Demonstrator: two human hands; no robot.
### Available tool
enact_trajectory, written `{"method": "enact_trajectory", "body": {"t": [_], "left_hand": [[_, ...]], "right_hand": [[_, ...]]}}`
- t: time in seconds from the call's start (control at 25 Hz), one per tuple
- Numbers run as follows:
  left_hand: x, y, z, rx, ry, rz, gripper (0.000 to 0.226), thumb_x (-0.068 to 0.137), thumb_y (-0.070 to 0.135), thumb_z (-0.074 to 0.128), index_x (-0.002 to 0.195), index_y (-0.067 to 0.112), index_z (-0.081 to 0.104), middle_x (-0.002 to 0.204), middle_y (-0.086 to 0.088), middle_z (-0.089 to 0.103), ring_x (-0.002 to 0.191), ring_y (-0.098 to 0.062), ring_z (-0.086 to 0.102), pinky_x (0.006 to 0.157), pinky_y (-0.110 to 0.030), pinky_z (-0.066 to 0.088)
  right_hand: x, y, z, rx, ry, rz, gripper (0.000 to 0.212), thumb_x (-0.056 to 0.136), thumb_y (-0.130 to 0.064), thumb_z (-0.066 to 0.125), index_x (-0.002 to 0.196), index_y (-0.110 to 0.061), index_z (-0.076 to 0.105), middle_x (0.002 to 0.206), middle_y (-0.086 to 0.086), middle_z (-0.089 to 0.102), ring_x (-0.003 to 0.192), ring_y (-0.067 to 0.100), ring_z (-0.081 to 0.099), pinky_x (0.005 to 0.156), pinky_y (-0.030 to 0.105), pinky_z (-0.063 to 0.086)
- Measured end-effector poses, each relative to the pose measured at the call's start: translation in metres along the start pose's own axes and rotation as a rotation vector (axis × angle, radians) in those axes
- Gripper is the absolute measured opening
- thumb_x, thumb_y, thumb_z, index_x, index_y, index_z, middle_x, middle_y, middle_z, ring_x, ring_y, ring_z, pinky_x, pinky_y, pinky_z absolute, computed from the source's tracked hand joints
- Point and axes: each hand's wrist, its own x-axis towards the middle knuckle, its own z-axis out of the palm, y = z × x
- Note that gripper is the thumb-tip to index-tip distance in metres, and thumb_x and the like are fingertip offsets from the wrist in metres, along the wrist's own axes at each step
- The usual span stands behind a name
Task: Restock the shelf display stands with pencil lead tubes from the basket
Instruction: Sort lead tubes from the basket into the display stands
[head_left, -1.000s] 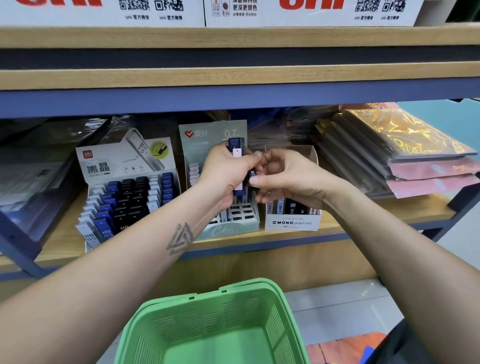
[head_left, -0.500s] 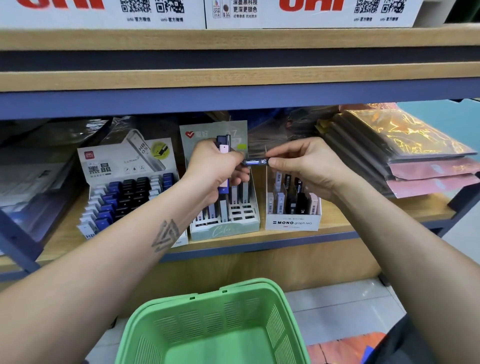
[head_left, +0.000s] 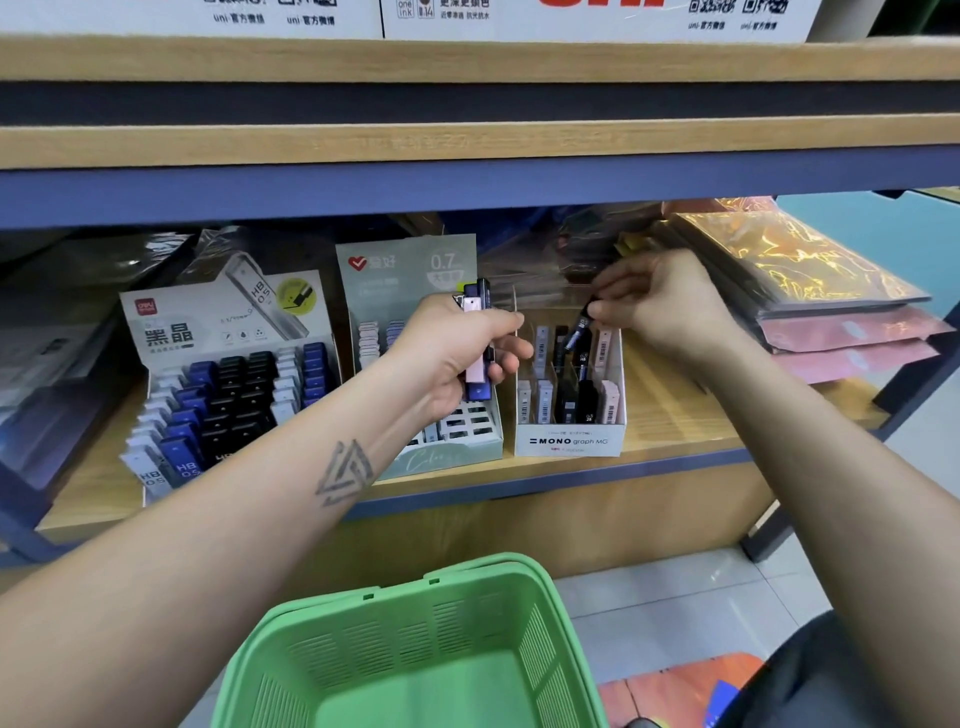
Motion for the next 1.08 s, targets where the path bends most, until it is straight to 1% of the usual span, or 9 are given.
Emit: {"method": "enact_trajectory", "body": {"t": [0.12, 0.36, 0.48, 0.6, 0.68, 0.8, 0.92, 1.0, 1.08], "left_hand": [[0.004, -0.005, 0.003, -0.008, -0.027, -0.001, 0.005, 0.095, 0.001, 0.063, 0.092, -0.003, 0.06, 0.068, -0.019, 0.067, 0.047, -0.016, 0.054, 0.039, -0.02, 0.038], [0.008, -0.01, 0.003, 0.0, -0.034, 0.0, 0.006, 0.094, 0.001, 0.065, 0.093, -0.004, 0.062, 0.067, -0.018, 0.068, 0.047, -0.016, 0.056, 0.04, -0.02, 0.039], [0.007, -0.01, 0.003, 0.004, -0.041, -0.002, 0.007, 0.094, 0.002, 0.066, 0.093, -0.004, 0.063, 0.068, -0.018, 0.068, 0.048, -0.016, 0.056, 0.041, -0.021, 0.04], [0.005, -0.008, 0.002, -0.006, -0.054, -0.003, 0.006, 0.094, 0.002, 0.065, 0.093, -0.004, 0.063, 0.068, -0.018, 0.067, 0.048, -0.016, 0.055, 0.041, -0.02, 0.04], [0.004, -0.004, 0.002, -0.012, -0.062, -0.005, 0.006, 0.095, 0.001, 0.064, 0.095, -0.004, 0.062, 0.067, -0.017, 0.067, 0.048, -0.016, 0.055, 0.041, -0.02, 0.04], [0.004, 0.003, 0.001, -0.039, -0.076, -0.007, 0.007, 0.095, 0.0, 0.063, 0.099, -0.005, 0.061, 0.067, -0.017, 0.066, 0.048, -0.017, 0.054, 0.04, -0.02, 0.039], [0.007, 0.01, 0.001, -0.076, -0.071, -0.003, 0.013, 0.094, -0.001, 0.063, 0.106, -0.006, 0.06, 0.068, -0.017, 0.065, 0.049, -0.016, 0.054, 0.039, -0.019, 0.039], [0.009, 0.013, 0.002, -0.094, -0.066, -0.009, 0.016, 0.094, 0.0, 0.064, 0.108, -0.006, 0.061, 0.069, -0.017, 0.065, 0.049, -0.016, 0.054, 0.039, -0.019, 0.039], [0.01, 0.015, 0.003, -0.096, -0.071, -0.012, 0.015, 0.093, 0.0, 0.065, 0.106, -0.007, 0.062, 0.069, -0.017, 0.065, 0.05, -0.016, 0.054, 0.039, -0.019, 0.039]], "right_hand": [[-0.002, 0.006, -0.005, -0.27, 0.022, -0.048, 0.021, 0.08, -0.012, 0.084, 0.087, -0.028, 0.072, 0.083, -0.009, 0.069, 0.079, 0.005, 0.067, 0.066, 0.014, 0.049], [-0.002, 0.014, 0.003, -0.39, 0.041, -0.112, 0.017, 0.084, -0.012, 0.08, 0.1, -0.018, 0.076, 0.088, -0.003, 0.067, 0.085, 0.012, 0.064, 0.071, 0.02, 0.046], [-0.003, 0.014, 0.007, -0.425, 0.027, -0.135, 0.018, 0.085, -0.013, 0.08, 0.102, -0.016, 0.076, 0.089, -0.004, 0.067, 0.086, 0.012, 0.064, 0.068, 0.016, 0.044], [0.0, 0.008, 0.003, -0.376, 0.002, -0.12, 0.017, 0.084, -0.013, 0.081, 0.099, -0.019, 0.076, 0.087, -0.007, 0.069, 0.082, 0.007, 0.065, 0.067, 0.014, 0.045], [0.004, 0.004, -0.006, -0.223, 0.004, -0.094, 0.017, 0.082, -0.013, 0.082, 0.093, -0.023, 0.075, 0.084, -0.009, 0.071, 0.078, 0.004, 0.067, 0.066, 0.013, 0.049], [0.014, 0.004, -0.013, -0.066, 0.131, -0.089, 0.015, 0.082, -0.011, 0.081, 0.095, -0.019, 0.076, 0.092, -0.007, 0.075, 0.082, 0.005, 0.069, 0.075, 0.017, 0.054], [0.029, 0.008, -0.003, -0.169, 0.25, -0.138, 0.02, 0.086, -0.008, 0.077, 0.103, -0.018, 0.076, 0.102, -0.003, 0.075, 0.087, 0.003, 0.066, 0.077, 0.011, 0.047], [0.039, 0.011, 0.005, -0.31, 0.226, -0.171, 0.022, 0.088, -0.006, 0.073, 0.108, -0.013, 0.076, 0.109, 0.004, 0.074, 0.095, 0.009, 0.065, 0.077, 0.009, 0.042], [0.047, 0.015, 0.009, -0.412, 0.174, -0.217, 0.021, 0.088, -0.002, 0.072, 0.108, -0.008, 0.076, 0.11, 0.01, 0.074, 0.101, 0.021, 0.067, 0.083, 0.02, 0.046]]}}
